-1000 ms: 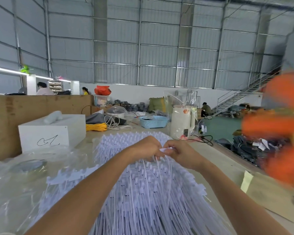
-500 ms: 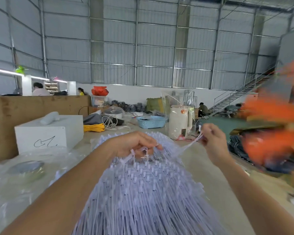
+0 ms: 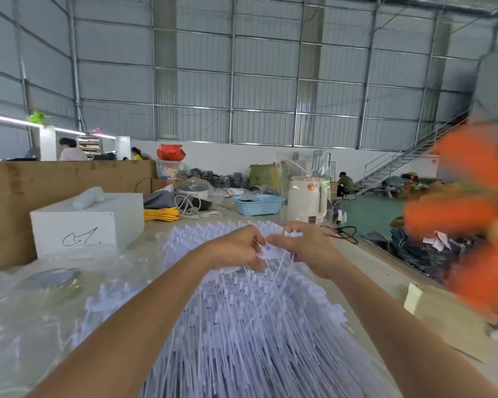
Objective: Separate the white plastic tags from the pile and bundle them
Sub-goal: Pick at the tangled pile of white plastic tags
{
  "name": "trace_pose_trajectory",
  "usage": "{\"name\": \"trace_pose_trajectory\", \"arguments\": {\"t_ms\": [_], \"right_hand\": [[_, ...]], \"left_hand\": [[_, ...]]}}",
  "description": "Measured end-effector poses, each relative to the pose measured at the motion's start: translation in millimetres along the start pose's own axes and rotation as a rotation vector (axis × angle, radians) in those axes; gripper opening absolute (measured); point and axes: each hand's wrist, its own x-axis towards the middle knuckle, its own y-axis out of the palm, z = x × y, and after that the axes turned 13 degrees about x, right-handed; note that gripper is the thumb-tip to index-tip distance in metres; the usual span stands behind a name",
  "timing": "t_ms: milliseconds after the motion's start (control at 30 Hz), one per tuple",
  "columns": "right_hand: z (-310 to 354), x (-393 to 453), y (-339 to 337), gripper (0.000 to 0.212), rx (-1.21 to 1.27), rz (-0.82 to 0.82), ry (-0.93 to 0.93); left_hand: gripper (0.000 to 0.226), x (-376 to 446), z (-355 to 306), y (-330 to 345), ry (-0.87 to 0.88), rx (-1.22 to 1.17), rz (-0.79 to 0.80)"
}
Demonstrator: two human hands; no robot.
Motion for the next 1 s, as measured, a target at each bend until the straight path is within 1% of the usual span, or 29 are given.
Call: {"name": "trace_pose_trajectory", "arguments": {"t_ms": [67,133,233,300,367,433,467,533,600,667,733,800,867,900,967,1000], "right_hand": [[-7,-1,5,0.026,-0.05,0.063,-0.006],[-11,-4,7,0.023,-0.1,0.161,0.073],[-13,-8,8,0.03,-0.116,0.288,0.124],[-13,-10,11,0.025,-0.16,0.275,0.085],[-11,-10,14,0.02,-0.198,0.234,0.03],[-9,-10,14,0.021,-0.207,0.215,-0.012],[-8,-11,13,0.021,-0.224,0.222,-0.023],[-8,-11,14,0.018,-0.274,0.262,-0.028],[-9,-9,16,0.02,-0.319,0.295,-0.032],[-6,-8,18,0.024,-0.409,0.335,-0.073],[-4,-6,20,0.024,-0.54,0.372,-0.138],[-6,-3,21,0.023,-0.62,0.363,-0.193],[-9,-2,23,0.019,-0.593,0.333,-0.237],[-11,-3,25,0.017,-0.55,0.316,-0.256],[-13,-4,28,0.014,-0.46,0.283,-0.295],[-14,-4,29,0.013,-0.432,0.27,-0.315]], "left_hand": [[0.046,1,1,3,0.013,0.036,-0.037],[0.047,0,1,5,0.027,0.065,-0.07],[0.051,-1,1,6,0.037,0.09,-0.107],[0.053,-2,2,7,0.04,0.117,-0.115],[0.049,-4,5,9,0.032,0.164,-0.136],[0.044,-7,9,7,0.006,0.22,-0.151],[0.042,-9,11,7,0.004,0.217,-0.135],[0.03,-13,15,6,0.025,0.161,-0.076],[0.018,-18,16,6,0.031,0.157,-0.066],[0.02,-22,15,6,0.022,0.172,-0.105],[0.021,-25,14,4,0.015,0.175,-0.14],[0.023,-27,11,0,-0.024,0.142,-0.131],[0.03,-30,8,-3,-0.061,0.068,-0.113],[0.029,-30,6,-5,-0.071,0.021,-0.114],[0.012,-32,5,-7,-0.08,-0.04,-0.124],[0.01,-33,5,-8,-0.096,-0.047,-0.134]]}}
